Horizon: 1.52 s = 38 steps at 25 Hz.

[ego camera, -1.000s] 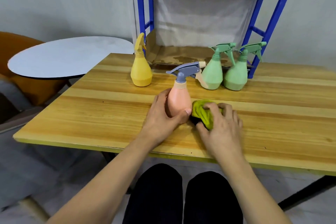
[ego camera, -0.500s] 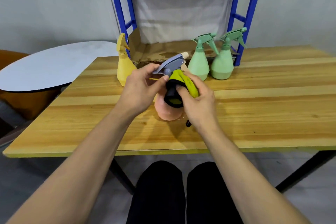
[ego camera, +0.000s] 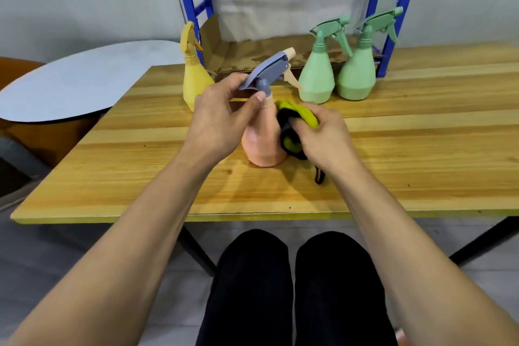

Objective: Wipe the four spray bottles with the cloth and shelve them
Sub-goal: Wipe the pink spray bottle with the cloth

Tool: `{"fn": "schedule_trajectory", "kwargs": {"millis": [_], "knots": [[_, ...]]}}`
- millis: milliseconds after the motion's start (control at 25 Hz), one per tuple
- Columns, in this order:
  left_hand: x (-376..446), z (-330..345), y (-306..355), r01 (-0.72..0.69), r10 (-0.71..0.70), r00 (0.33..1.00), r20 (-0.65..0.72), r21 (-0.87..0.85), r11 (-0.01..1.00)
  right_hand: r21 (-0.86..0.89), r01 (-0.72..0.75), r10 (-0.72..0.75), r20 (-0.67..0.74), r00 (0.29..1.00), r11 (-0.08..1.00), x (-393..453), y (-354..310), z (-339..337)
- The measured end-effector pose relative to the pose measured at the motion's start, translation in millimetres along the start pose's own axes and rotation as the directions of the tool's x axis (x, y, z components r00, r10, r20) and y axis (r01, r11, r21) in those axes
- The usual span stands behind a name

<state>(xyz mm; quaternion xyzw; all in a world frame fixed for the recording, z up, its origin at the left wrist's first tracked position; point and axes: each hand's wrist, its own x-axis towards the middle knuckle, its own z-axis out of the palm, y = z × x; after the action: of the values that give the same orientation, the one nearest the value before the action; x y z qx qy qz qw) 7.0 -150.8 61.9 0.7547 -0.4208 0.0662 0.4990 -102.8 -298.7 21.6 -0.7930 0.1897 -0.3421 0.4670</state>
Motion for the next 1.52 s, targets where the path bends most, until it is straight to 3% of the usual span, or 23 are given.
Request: {"fn": "schedule_trajectory", "kwargs": {"millis": [80,160,320,400,480,520,640,760,880,1200,1400,1520], "knots": [[-0.2,0.3,-1.8,-0.018,0.018,1.000,0.008,0.009,1.000,0.123,0.079,-0.077,-0.019,0.997,0.989,6.8,-14.5,7.6],[1.2,0.0,-4.2,-0.004,0.004,1.000,0.004,0.004,1.000,0.128,0.109,-0.106,-0.032,0.994,0.986,3.0,-11.9,14.2],[2.5,-1.3,-2.1,0.018,-0.018,1.000,-0.007,0.014,1.000,-0.260,0.017,-0.013,0.016,1.000,0.966,-16.0,13.4,0.5],[-1.2,-1.6,-2.0,0.014,-0.014,1.000,-0.019,0.025,1.000,-0.179,0.013,-0.012,0.008,1.000,0.984,-9.8,1.7,0.6],[-1.8,-0.5,-4.2,0.009,-0.008,1.000,-0.026,0.034,0.999,-0.013,0.091,-0.091,-0.021,0.996,0.996,-5.3,-19.0,9.7],[-2.3,-0.3,-4.6,0.015,-0.014,0.999,-0.032,0.028,0.999,-0.009,0.130,-0.130,-0.042,0.991,0.991,-6.8,-22.0,14.6],[-2.0,-1.5,-2.4,0.013,-0.011,0.999,-0.051,0.039,0.999,-0.234,0.097,-0.113,-0.056,0.992,0.967,-22.6,-7.3,14.8],[-4.8,-6.3,-6.0,0.040,-0.037,0.997,-0.073,0.040,0.998,-0.522,0.056,-0.051,0.023,0.998,0.851,-39.1,7.5,20.0],[-11.4,-11.1,-6.1,0.051,-0.043,0.992,-0.115,0.071,0.996,-0.632,0.097,-0.074,0.063,0.995,0.769,-34.0,3.4,29.9],[-8.1,-5.7,13.9,0.076,-0.053,0.987,-0.155,0.148,0.986,-0.654,0.270,-0.152,0.233,0.961,0.707,-60.6,-1.1,21.2],[-22.4,-15.1,11.6,0.147,-0.129,0.968,-0.214,0.071,0.987,-0.468,0.163,-0.141,0.080,0.987,0.869,-68.9,11.3,16.1],[-21.5,-26.7,4.1,0.199,-0.199,0.978,-0.060,-0.003,0.980,-0.341,0.075,-0.084,-0.011,0.996,0.937,-66.9,12.7,11.3]]}}
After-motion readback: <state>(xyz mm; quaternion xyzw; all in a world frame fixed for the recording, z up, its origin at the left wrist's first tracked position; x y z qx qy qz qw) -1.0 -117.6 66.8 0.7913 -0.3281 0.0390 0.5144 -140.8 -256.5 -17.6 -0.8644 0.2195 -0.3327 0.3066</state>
